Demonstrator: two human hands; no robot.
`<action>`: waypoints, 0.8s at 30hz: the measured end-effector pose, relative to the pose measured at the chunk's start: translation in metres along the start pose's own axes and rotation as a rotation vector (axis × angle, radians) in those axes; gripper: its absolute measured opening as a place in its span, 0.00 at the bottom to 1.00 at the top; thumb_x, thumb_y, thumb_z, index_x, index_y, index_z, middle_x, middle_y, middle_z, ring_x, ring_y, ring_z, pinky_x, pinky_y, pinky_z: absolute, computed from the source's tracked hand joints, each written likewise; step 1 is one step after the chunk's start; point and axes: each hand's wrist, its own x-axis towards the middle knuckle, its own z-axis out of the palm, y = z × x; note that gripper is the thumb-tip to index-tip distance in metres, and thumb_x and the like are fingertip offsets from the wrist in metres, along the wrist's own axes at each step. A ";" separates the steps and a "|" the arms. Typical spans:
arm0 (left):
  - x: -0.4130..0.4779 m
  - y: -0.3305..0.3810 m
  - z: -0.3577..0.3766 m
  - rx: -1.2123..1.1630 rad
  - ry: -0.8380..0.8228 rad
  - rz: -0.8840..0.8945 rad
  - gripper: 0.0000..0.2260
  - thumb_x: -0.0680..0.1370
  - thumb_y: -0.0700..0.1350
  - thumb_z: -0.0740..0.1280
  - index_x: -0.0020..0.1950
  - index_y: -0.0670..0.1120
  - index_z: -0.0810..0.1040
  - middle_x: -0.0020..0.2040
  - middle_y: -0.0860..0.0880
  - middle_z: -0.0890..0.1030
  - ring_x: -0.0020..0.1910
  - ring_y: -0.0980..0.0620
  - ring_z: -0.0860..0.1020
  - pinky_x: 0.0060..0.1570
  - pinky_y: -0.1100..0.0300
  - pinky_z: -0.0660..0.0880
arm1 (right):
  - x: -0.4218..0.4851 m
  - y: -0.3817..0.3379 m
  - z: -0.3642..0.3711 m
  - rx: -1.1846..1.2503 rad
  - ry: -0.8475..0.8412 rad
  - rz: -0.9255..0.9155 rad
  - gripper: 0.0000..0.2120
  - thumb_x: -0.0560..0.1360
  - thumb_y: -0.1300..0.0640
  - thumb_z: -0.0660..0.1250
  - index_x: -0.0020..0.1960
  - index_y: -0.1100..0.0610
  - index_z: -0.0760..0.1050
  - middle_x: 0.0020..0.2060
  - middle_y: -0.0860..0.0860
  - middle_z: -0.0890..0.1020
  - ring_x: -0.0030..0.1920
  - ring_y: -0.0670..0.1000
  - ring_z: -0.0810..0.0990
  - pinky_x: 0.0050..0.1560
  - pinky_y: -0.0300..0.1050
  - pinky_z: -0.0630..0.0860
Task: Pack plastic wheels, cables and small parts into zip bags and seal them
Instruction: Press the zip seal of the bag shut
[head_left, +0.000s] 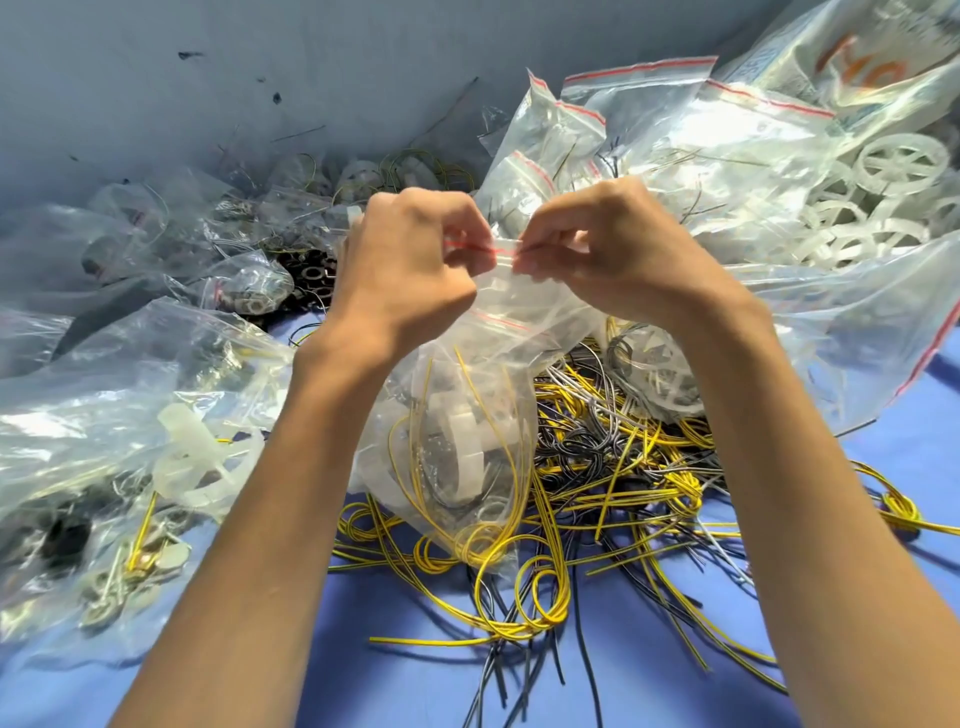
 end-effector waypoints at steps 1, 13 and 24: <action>0.000 0.002 0.000 -0.017 -0.004 -0.020 0.09 0.65 0.43 0.64 0.37 0.57 0.78 0.38 0.51 0.84 0.41 0.52 0.82 0.47 0.54 0.79 | 0.001 0.000 0.000 -0.009 0.018 -0.002 0.04 0.73 0.63 0.71 0.46 0.59 0.84 0.36 0.54 0.83 0.40 0.54 0.81 0.46 0.46 0.75; 0.005 -0.008 -0.013 0.005 -0.187 -0.058 0.04 0.75 0.48 0.70 0.40 0.54 0.81 0.39 0.52 0.84 0.41 0.54 0.81 0.44 0.60 0.75 | -0.003 0.004 -0.010 0.102 -0.140 0.061 0.08 0.76 0.57 0.67 0.47 0.60 0.83 0.38 0.54 0.84 0.40 0.50 0.83 0.47 0.46 0.79; 0.003 -0.012 0.000 0.031 -0.269 -0.088 0.06 0.69 0.47 0.77 0.37 0.55 0.81 0.32 0.59 0.80 0.29 0.69 0.74 0.35 0.69 0.69 | -0.002 0.006 -0.001 -0.015 -0.154 0.153 0.07 0.68 0.59 0.76 0.45 0.50 0.85 0.32 0.45 0.82 0.32 0.39 0.77 0.33 0.25 0.70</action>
